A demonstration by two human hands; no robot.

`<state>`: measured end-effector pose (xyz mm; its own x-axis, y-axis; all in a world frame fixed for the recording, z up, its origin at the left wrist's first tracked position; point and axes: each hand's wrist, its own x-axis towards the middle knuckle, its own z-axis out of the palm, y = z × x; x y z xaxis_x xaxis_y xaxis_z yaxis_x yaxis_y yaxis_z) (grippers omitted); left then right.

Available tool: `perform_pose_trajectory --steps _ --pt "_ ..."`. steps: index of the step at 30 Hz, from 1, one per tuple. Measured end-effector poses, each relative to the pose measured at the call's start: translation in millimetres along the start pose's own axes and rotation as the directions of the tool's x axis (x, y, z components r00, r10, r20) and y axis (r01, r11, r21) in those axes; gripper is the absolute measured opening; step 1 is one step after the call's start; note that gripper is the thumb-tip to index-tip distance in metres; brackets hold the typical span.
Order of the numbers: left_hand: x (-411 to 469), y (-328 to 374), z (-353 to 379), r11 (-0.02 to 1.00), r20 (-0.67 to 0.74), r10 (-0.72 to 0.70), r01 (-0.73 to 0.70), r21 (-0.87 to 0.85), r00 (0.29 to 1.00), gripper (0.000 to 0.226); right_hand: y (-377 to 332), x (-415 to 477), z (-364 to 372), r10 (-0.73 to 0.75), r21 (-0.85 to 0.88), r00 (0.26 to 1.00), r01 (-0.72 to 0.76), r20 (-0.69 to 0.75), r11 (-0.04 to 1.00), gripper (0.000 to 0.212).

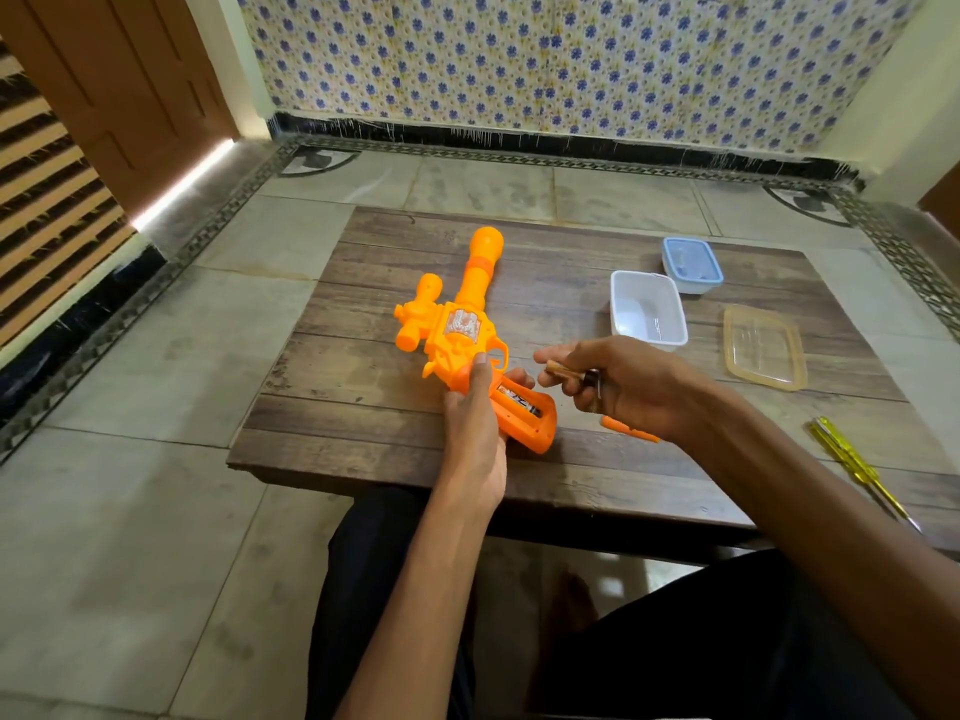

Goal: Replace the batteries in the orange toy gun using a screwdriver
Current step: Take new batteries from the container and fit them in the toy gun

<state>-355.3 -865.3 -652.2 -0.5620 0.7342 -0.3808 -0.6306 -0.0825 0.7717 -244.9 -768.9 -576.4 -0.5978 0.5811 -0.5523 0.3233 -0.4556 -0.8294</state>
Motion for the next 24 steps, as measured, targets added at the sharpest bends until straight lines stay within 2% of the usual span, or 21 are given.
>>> perform_pose_trajectory --steps 1,3,6,7,8,10,14,20,24 --pt "0.0 0.9 0.6 1.0 -0.004 -0.001 0.001 0.002 1.0 0.041 0.9 -3.1 3.4 -0.077 -0.157 0.997 0.074 -0.017 0.985 0.021" --pt "1.4 1.3 0.0 1.0 0.002 -0.015 0.015 -0.011 1.0 0.042 3.1 -9.5 12.4 -0.231 -0.481 0.972 0.218 0.033 0.849 0.013" --pt "2.9 2.8 -0.6 0.993 0.031 -0.072 0.075 -0.089 0.997 0.041 6.8 -10.2 25.6 -0.425 -0.82 0.889 0.367 0.17 0.44 0.011" --pt "2.9 3.3 -1.0 0.99 0.035 -0.086 0.089 -0.113 0.996 0.041 7.8 -9.4 30.9 -0.47 -0.863 0.858 0.387 0.207 0.325 0.013" --pt "3.7 3.6 -1.3 0.987 0.038 -0.092 0.096 -0.132 0.995 0.041 8.7 -8.2 35.9 -0.503 -0.876 0.83 0.409 0.241 0.257 0.014" --pt "4.5 3.9 -1.7 0.98 0.05 -0.106 0.113 -0.164 0.993 0.038 12.4 -4.3 43.4 -0.524 -0.873 0.804 0.44 0.28 0.209 0.013" --pt "1.2 6.6 0.3 0.954 0.086 -0.186 0.201 -0.221 0.979 0.033 15.2 4.6 47.5 -0.533 -0.898 0.804 0.407 0.265 0.166 0.01" --pt "6.1 12.9 -3.4 0.938 0.076 -0.221 0.233 -0.255 0.972 0.049 5.5 2.4 41.3 -0.562 -0.9 0.759 0.432 0.329 0.056 0.012" --pt "4.6 13.0 -5.5 0.939 0.072 -0.222 0.233 -0.252 0.972 0.047 -7.0 -6.7 37.8 -0.403 -0.893 0.824 0.448 0.399 0.031 0.018"
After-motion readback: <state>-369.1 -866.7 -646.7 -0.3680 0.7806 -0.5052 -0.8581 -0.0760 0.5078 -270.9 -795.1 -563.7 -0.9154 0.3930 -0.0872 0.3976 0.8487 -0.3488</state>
